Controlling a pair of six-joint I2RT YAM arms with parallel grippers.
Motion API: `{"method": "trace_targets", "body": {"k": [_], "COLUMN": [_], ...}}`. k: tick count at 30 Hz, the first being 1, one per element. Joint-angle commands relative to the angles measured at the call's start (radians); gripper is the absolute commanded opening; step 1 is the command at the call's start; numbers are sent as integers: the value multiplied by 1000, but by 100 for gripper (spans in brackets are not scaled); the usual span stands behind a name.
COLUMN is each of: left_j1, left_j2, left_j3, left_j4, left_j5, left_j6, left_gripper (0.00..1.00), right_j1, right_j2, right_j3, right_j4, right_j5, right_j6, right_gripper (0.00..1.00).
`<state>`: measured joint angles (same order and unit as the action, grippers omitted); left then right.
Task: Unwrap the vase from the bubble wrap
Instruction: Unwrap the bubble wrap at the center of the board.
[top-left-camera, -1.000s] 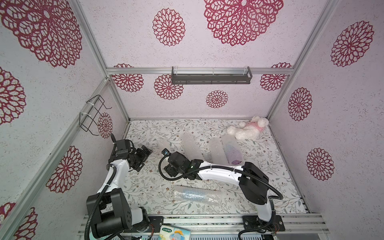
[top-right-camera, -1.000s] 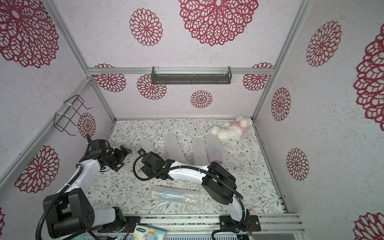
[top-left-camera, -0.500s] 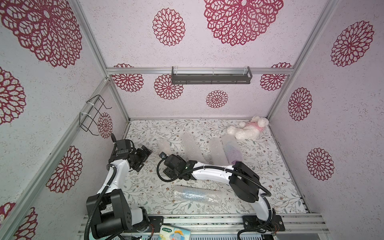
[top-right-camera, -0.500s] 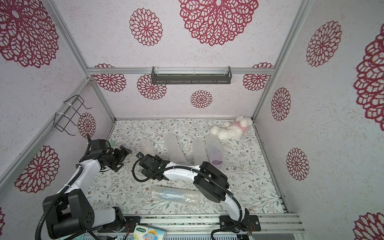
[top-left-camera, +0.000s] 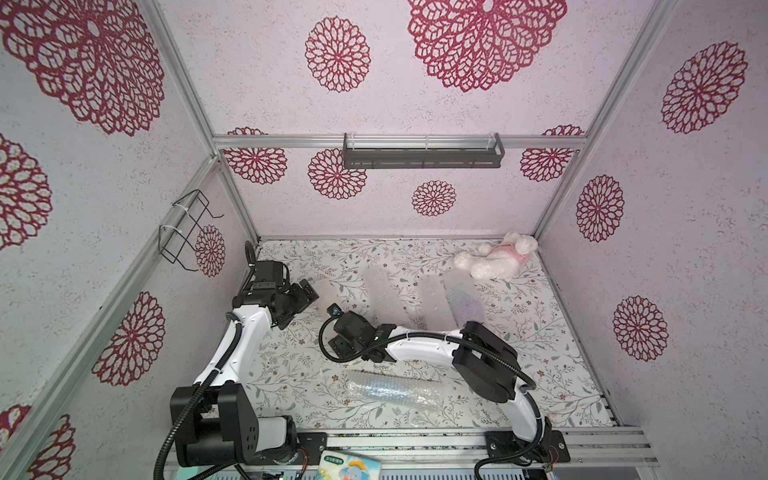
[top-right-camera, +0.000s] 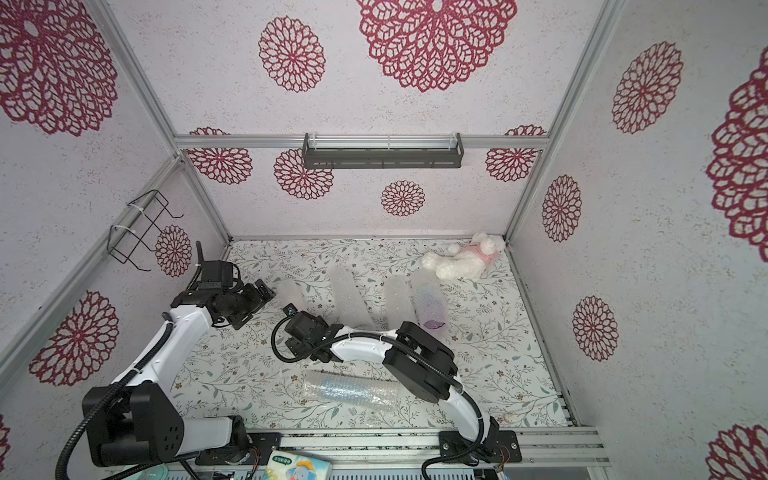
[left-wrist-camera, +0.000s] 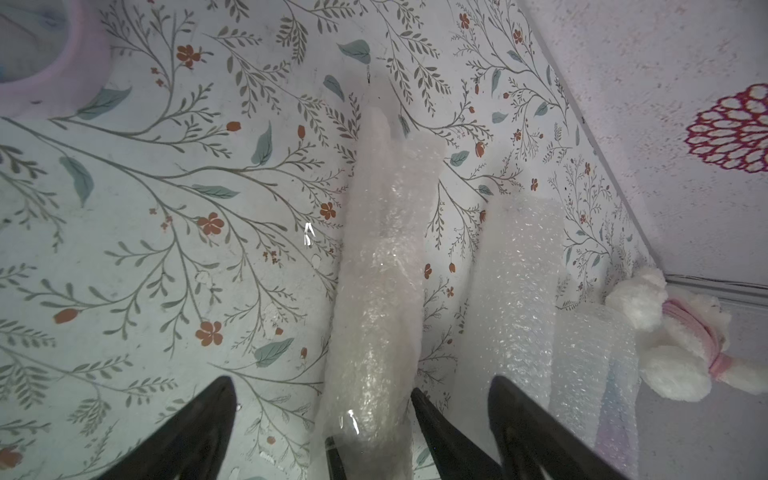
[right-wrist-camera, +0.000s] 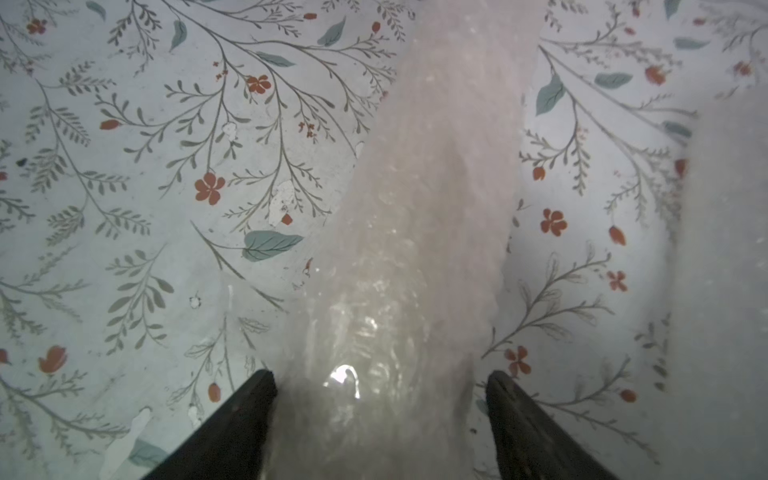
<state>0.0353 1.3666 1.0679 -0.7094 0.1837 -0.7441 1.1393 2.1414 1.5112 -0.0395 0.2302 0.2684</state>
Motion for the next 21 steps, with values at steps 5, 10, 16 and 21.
{"method": "trace_targets", "body": {"k": [5,10,16,21], "left_j1": [-26,-25,2,37], "left_j2": [99,159,153,138], "left_j3": [65,116,89,41], "left_j4": [-53,-68,-34,18], "left_j5": [-38,-19,15,64], "left_j6": [9,31,30,17], "left_gripper": [98,98,98,99], "right_j1": [-32,-63,-68,-59], "right_j2": [-145,-191,-128,-92], "right_j3": [-265,-370,-360,-300], "right_j4": [363,582,761,798], "right_j5": [-145,-236,-293,-292], "right_j6": [175,278,481,500], "right_gripper": [59,54,59,70]}}
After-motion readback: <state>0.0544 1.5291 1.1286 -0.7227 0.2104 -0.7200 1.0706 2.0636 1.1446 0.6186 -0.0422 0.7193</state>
